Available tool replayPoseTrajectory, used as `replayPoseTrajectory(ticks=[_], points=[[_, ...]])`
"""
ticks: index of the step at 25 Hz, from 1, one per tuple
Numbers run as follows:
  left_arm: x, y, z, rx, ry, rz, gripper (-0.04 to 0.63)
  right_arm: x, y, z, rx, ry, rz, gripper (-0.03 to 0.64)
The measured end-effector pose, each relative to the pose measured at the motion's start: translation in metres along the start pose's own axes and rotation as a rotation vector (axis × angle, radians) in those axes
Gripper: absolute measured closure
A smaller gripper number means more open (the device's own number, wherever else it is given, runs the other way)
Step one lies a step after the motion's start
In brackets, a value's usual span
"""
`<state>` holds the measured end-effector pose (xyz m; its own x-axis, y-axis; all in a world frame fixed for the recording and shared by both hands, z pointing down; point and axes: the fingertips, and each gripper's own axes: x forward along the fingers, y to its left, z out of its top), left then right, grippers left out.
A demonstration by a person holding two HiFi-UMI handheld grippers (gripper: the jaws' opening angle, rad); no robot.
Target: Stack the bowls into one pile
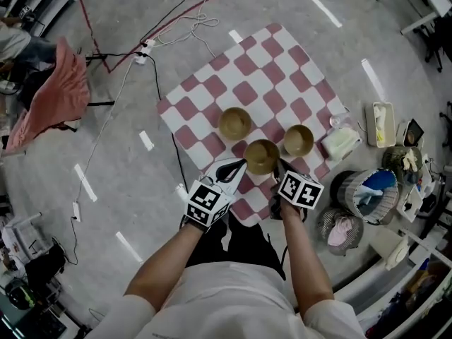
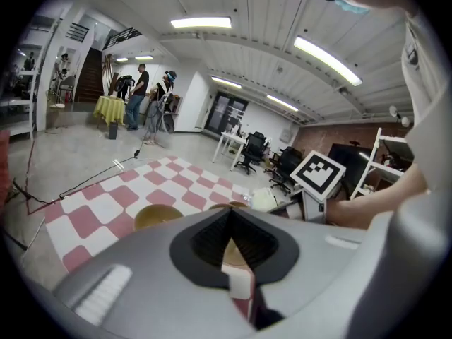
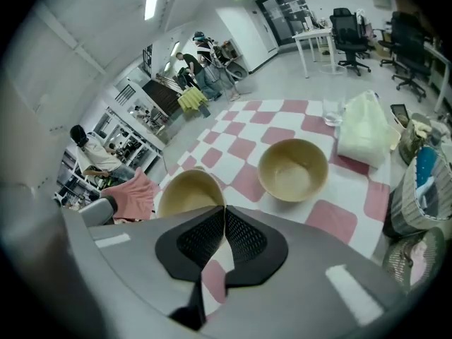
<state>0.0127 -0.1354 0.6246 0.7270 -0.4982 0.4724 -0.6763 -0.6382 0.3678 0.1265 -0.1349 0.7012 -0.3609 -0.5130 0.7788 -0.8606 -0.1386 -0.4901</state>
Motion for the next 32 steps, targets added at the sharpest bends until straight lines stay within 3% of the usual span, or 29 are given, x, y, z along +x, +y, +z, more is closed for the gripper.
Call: replayPoseTrajectory(ticks=[9,22,26,32], points=[[-0.017,0.037,0.018,-0.030,-0.042,0.064,0.590,0.048,0.056,0.040,-0.063,-0.007,0.051,0.598],[-0.027,0.070,0.011,-0.081,-0.062,0.126,0.591,0.108,0.075,0.048,-0.162,0.034,0.024,0.597],[-0.031,0.075,0.009,-0.092,-0.063,0.141,0.591,0.120,0.077,0.044,-0.242,0.067,0.007,0.595],[-0.037,0.079,0.010,-0.100,-0.069,0.152,0.591,0.121,0.082,0.046,-0.474,0.090,-0.086,0.570]])
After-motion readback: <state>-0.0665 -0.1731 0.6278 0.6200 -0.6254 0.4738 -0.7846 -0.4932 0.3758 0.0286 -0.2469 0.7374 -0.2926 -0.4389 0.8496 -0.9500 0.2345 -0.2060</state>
